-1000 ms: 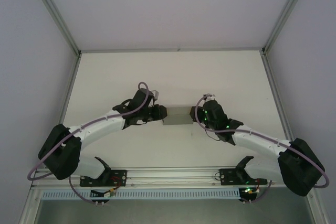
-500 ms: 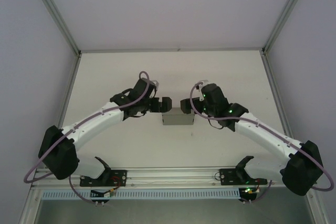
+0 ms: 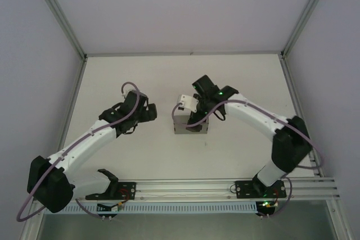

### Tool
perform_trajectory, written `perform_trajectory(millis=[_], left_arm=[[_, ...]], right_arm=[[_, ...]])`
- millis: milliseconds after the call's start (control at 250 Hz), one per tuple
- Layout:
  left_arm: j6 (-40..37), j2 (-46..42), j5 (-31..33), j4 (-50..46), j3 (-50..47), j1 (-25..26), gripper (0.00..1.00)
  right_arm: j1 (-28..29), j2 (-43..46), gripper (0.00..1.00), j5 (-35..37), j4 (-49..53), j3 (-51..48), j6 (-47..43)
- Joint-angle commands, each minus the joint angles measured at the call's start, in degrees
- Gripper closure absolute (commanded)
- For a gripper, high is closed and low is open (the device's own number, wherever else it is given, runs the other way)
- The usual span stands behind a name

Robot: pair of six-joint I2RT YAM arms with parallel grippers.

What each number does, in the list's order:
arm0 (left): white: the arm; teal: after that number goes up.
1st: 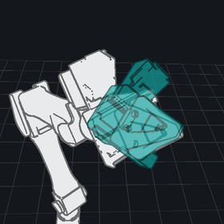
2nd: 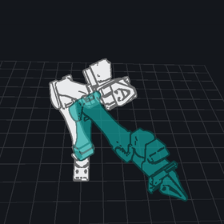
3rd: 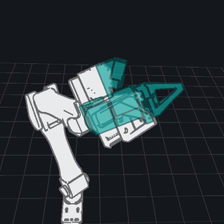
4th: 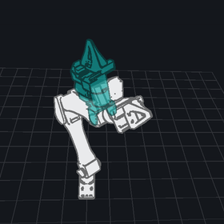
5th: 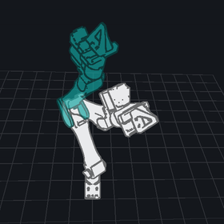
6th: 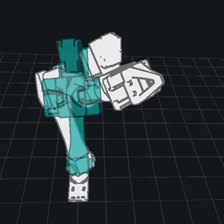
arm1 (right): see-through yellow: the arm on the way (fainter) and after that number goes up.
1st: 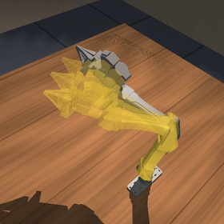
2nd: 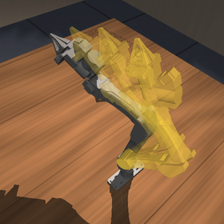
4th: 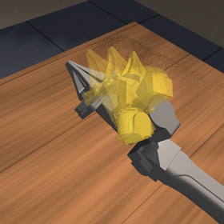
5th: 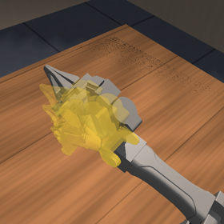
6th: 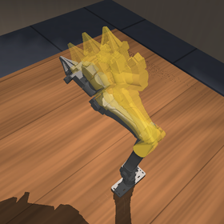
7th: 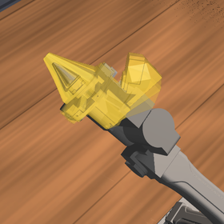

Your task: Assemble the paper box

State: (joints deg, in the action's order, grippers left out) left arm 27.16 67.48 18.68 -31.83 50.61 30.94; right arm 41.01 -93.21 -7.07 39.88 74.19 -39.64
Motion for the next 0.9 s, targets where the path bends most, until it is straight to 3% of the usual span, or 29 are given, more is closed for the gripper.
perform_trajectory(millis=[0, 84, 216, 395, 579, 691, 798, 894], left_arm=[[2.2, 0.3, 1.9, -1.9, -0.8, -0.8, 0.0], [2.1, 0.4, 2.3, -2.1, -0.8, -0.9, 0.0], [2.1, 0.7, 4.2, -2.5, -0.3, -1.1, 0.0], [1.7, 0.3, 4.8, -2.6, 0.1, -1.2, 0.0], [2.5, -0.8, 6.9, -3.6, -0.4, -1.2, 0.0], [3.5, -1.9, 8.4, -4.1, -1.0, -1.2, 0.0], [4.0, -2.7, 9.6, -4.9, -1.3, -1.2, 0.0], [4.0, -3.5, 9.8, -5.2, -1.6, -1.2, 0.0]], right_arm=[[1.0, -4.3, 0.0, 3.9, 6.1, 3.0, -8.6], [1.4, -6.8, 0.05, 6.1, 5.4, 3.9, -8.7], [2.5, -8.7, 0.21, 10.1, 2.5, 3.4, -8.3], [4.5, -9.9, 0.36, 21.6, -6.5, 0.3, -9.0], [5.6, -10.6, 0.42, 34.8, -21.5, -3.9, -11.7], [6.7, -11.7, 0.4, 42.0, -32.1, -7.4, -16.0], [8.9, -12.3, 0.41, 46.1, -35.4, -9.5, -14.8], [11.5, -11.2, 0.36, 47.4, -31.0, -10.8, -9.8]])
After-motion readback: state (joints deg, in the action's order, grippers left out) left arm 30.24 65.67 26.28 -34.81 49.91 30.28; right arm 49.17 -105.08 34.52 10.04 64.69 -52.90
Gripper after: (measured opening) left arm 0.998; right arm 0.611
